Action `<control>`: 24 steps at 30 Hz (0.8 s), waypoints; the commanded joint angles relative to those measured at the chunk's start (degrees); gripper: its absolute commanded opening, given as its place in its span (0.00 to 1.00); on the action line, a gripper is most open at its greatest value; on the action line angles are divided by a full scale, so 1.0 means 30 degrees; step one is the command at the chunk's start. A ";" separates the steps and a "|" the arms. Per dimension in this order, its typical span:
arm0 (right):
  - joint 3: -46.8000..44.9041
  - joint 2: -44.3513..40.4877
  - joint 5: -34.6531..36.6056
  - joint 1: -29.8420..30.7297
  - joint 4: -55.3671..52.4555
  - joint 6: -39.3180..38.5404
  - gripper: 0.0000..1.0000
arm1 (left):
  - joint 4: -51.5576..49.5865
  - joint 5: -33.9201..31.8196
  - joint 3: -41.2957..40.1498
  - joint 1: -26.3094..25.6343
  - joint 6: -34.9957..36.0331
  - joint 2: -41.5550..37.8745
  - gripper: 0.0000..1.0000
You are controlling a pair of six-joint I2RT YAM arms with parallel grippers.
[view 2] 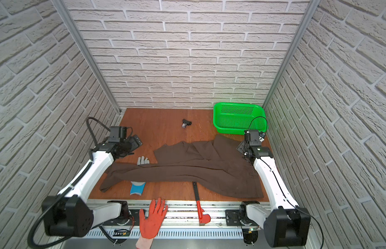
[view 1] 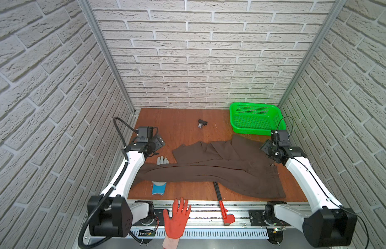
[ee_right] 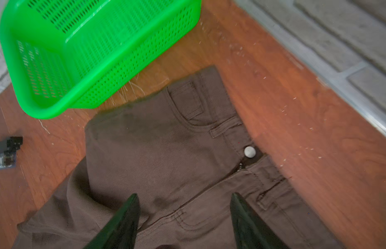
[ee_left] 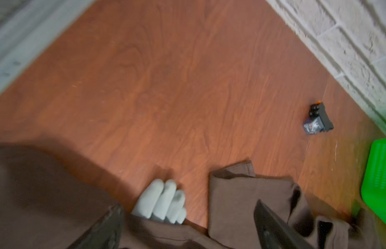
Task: Fold and stack the trousers
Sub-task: Flatten out the trousers at the center of the table.
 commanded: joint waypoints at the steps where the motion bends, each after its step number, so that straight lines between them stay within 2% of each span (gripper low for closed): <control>1: 0.0280 0.0979 -0.1364 0.0005 0.1586 0.0112 0.67 | 0.2166 0.0888 0.0972 -0.0789 -0.0409 0.1975 0.97; 11: 0.0441 0.4337 -0.2378 0.0017 0.3066 -0.0073 0.66 | 0.3639 0.2088 0.2487 -0.2069 -0.0524 0.8084 0.94; 16: 0.0357 0.4831 -0.2400 -0.0005 0.3310 -0.0261 0.66 | 0.4448 0.2913 0.3494 -0.2790 0.0289 1.0015 0.88; 24: 0.0402 0.5433 -0.2078 0.0004 0.3398 -0.0480 0.65 | 0.3150 0.3774 0.5984 -0.3580 0.1791 1.3004 0.77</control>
